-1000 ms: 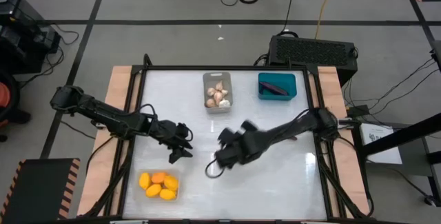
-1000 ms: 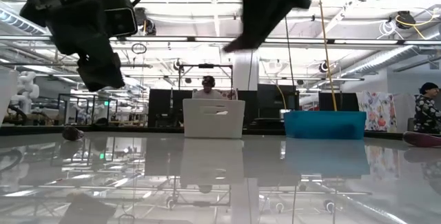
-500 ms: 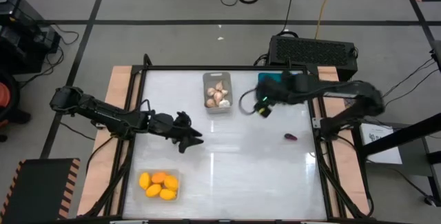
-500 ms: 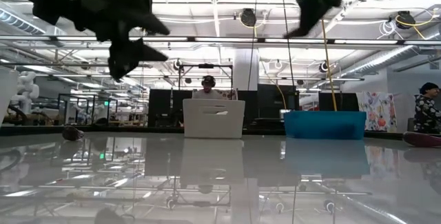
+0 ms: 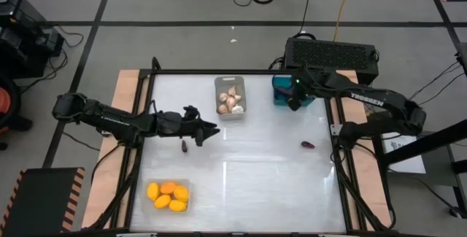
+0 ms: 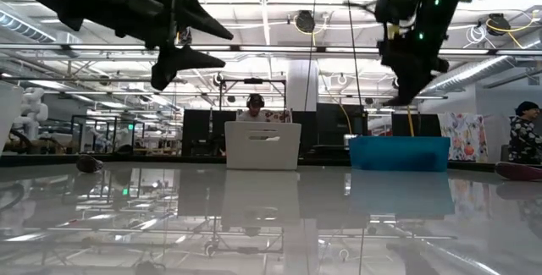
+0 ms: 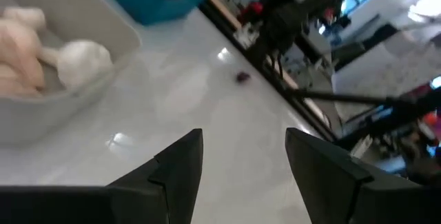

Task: Sort produce into baskets
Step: Put the egg plant into the blue bin

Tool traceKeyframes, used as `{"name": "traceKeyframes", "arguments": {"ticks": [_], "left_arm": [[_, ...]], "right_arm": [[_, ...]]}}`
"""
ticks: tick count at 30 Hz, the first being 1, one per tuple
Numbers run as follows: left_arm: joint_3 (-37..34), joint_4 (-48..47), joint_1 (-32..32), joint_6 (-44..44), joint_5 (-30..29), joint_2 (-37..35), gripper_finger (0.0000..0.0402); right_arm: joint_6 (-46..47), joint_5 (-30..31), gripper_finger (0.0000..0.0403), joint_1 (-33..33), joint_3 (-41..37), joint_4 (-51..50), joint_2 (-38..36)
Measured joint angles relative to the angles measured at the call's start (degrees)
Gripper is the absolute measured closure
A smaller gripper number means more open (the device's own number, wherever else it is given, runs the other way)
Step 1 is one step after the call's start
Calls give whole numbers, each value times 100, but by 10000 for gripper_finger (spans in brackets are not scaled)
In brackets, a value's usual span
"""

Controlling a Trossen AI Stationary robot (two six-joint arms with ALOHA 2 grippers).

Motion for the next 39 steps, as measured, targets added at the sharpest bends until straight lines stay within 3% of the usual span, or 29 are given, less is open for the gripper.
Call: {"name": "traceKeyframes", "arguments": {"ticks": [7, 16, 20, 23, 26, 28, 34, 39], "left_arm": [[0, 265, 102, -42, -4, 0, 187], [0, 253, 44, -47, 363, 0, 187], [0, 163, -34, 13, 834, 0, 187], [0, -49, -40, 123, 1337, 0, 187], [0, -465, -38, 260, 1716, 0, 187], [0, -759, -38, 367, 1912, 0, 187], [0, -1597, -38, 831, 2257, 0, 187], [0, -1753, -36, 1301, 2478, -30, 187]], "right_arm": [[-325, -19, 293, -624, -78, -10, 188], [-5, -65, 274, -858, -73, 8, 223], [613, -1259, 263, -747, -10, 370, 223], [1156, -2141, 258, -342, -9, 1069, 223], [1814, -2237, 257, 364, -6, 1941, 223], [2197, -2071, 259, 925, -6, 2562, 224], [3141, -791, 268, 2485, 0, 3991, 552], [3761, -381, 271, 3346, 37, 4732, 1202]]}}
